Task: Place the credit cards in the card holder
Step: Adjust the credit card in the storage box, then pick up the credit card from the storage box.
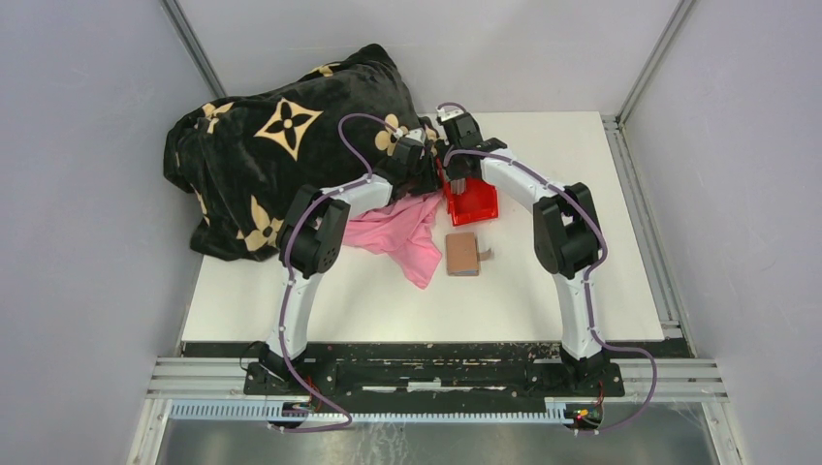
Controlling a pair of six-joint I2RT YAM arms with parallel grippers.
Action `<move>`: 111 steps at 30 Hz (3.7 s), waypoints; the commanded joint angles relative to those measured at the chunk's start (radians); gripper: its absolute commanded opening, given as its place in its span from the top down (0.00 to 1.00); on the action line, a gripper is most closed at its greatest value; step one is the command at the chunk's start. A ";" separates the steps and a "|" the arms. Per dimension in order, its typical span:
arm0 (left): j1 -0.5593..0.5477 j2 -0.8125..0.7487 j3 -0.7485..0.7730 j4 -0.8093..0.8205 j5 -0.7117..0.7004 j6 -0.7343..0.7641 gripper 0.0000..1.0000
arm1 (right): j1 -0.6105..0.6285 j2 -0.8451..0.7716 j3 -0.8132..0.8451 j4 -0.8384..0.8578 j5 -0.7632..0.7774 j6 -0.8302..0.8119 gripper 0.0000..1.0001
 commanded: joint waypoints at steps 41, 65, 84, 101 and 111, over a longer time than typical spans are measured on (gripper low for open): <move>0.053 0.013 0.031 0.063 0.107 -0.072 0.55 | 0.112 0.021 0.097 -0.105 0.330 -0.164 0.43; 0.055 -0.002 0.045 0.018 0.090 -0.055 0.55 | 0.103 -0.086 0.149 -0.131 0.223 -0.050 0.38; 0.056 0.006 0.029 0.025 0.099 -0.054 0.55 | 0.040 -0.039 0.136 -0.156 0.107 0.018 0.42; 0.057 -0.001 0.003 0.044 0.100 -0.058 0.55 | 0.046 -0.001 0.162 -0.191 0.015 0.041 0.75; 0.059 -0.027 -0.027 0.056 0.091 -0.070 0.55 | 0.050 -0.014 0.191 -0.211 0.005 0.057 0.99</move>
